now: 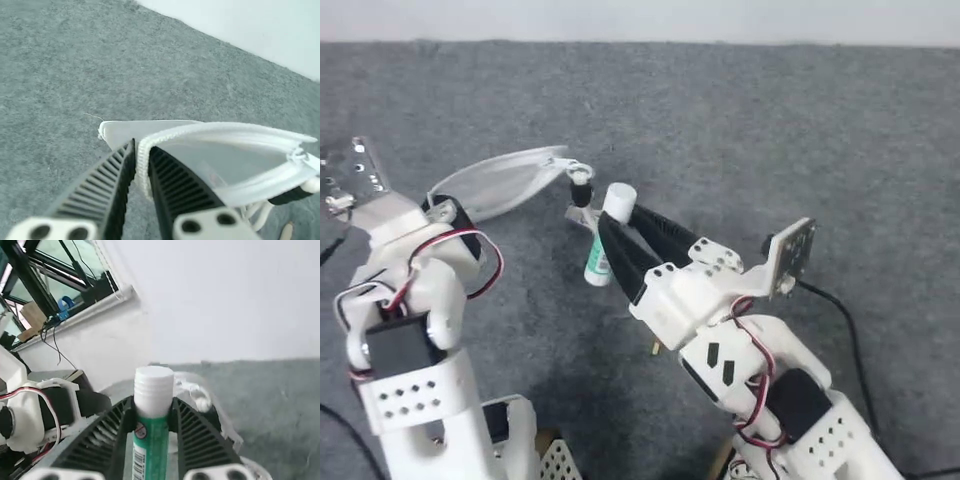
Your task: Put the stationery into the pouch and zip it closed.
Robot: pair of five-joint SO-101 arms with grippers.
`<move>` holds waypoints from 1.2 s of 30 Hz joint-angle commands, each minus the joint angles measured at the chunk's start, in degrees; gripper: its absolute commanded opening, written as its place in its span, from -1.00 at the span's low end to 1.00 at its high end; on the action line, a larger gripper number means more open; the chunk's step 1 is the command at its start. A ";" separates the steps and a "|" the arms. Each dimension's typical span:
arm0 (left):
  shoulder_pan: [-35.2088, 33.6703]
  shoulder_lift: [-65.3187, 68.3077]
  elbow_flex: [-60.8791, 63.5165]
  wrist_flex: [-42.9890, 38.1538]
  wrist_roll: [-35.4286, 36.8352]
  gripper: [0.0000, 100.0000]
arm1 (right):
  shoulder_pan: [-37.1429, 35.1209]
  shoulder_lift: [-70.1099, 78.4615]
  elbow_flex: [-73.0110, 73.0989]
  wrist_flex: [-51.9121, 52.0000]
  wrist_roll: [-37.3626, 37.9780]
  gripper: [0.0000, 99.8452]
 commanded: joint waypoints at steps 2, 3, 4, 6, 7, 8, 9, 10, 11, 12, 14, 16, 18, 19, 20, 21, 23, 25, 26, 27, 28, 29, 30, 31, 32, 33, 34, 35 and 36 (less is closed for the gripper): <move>0.70 -0.79 -0.66 -1.76 -0.62 -0.98 | -0.48 -2.33 0.35 -6.55 4.04 -0.99; 0.70 -0.79 -0.66 -1.76 -0.62 -0.98 | -0.48 -2.33 0.35 -7.25 4.22 -0.99; 0.79 -0.79 -0.66 -1.76 -0.62 -0.98 | -0.48 -2.33 0.35 -7.69 4.13 -0.99; 1.67 -0.79 -0.66 -1.67 -0.97 -0.98 | -0.48 -2.24 0.35 -9.36 4.13 -0.99; 2.73 -0.79 -0.66 -1.58 -2.02 -0.98 | -0.48 -1.98 0.35 -10.77 4.13 -0.99; 3.69 -0.79 -0.66 -1.58 -3.08 -0.98 | -0.48 -1.80 0.35 -12.53 4.13 -0.99; 4.75 -0.79 -0.57 -1.58 -3.52 -0.98 | -0.48 -1.71 0.35 -14.29 4.13 -0.99; 5.10 -0.79 -0.48 -1.58 -3.52 -0.98 | -0.48 -1.71 0.35 -15.96 4.13 -0.99; 5.19 -0.79 -0.48 -1.58 -3.52 -0.98 | -0.48 -1.71 0.35 -17.54 4.13 -0.99; 5.27 -0.79 -0.48 -1.49 -3.52 -0.98 | -0.48 -1.71 0.35 -19.12 4.13 -0.99; 5.45 -0.79 -0.66 -1.23 -3.52 -0.98 | -0.48 -1.63 0.35 -22.20 4.13 -0.99; 5.80 -0.79 -1.19 -0.62 -3.60 -0.98 | -0.48 -0.04 0.18 -25.10 4.13 -0.99; 7.56 -0.70 -2.15 0.18 -3.69 -0.98 | -0.48 2.95 0.09 -28.18 4.13 -0.99; 8.79 -0.53 -2.77 0.79 -3.78 -0.98 | -0.48 4.97 0.00 -29.67 4.13 -0.99; 10.20 -0.53 -3.38 1.49 -3.78 -0.98 | -0.48 7.08 0.00 -31.16 4.22 -0.99; 10.99 -0.53 -3.91 2.11 -3.78 -0.98 | -0.48 9.27 0.00 -32.92 4.31 -0.99; 11.34 -0.53 -4.62 2.55 -3.78 -0.98 | -0.48 13.49 0.00 -37.23 6.33 -0.99; 11.34 -0.44 -4.70 2.46 -3.78 -0.98 | -0.48 17.36 0.00 -41.71 9.41 -0.99; 11.34 -0.44 -4.70 2.46 -3.78 -0.98 | -0.48 19.03 0.00 -43.91 10.73 -0.99; 11.34 -0.44 -4.62 2.46 -3.78 -0.98 | -0.48 20.79 0.00 -46.02 11.87 -0.99; 11.34 -0.44 -4.62 2.46 -3.78 -0.98 | -0.48 22.46 0.00 -47.96 12.57 -0.99; 11.34 -0.44 -4.53 2.46 -3.78 -0.98 | -0.48 24.13 0.09 -49.45 13.01 -0.99; 11.34 -0.44 -4.44 2.46 -3.69 -0.98 | -0.48 25.80 0.26 -50.77 13.10 -0.99; 11.34 -0.44 -4.35 2.46 -3.60 -0.98 | -0.48 27.38 0.26 -51.65 13.10 -0.99; 11.34 -0.44 -4.35 2.46 -3.60 -0.98 | -0.48 28.97 0.26 -52.44 13.10 -0.99; 11.34 -0.44 -4.35 2.46 -3.60 -0.98 | -0.48 30.37 0.26 -53.14 13.10 -0.99; 11.34 -0.44 -4.35 2.46 -3.60 -0.98 | -0.48 31.78 0.26 -53.85 13.10 -0.99; 11.34 -0.44 -4.35 2.46 -3.60 -0.98 | -0.48 33.19 0.35 -54.46 13.10 -0.99; 11.34 -0.44 -4.35 2.46 -3.60 -0.98 | -0.48 34.51 0.35 -55.25 13.10 -0.99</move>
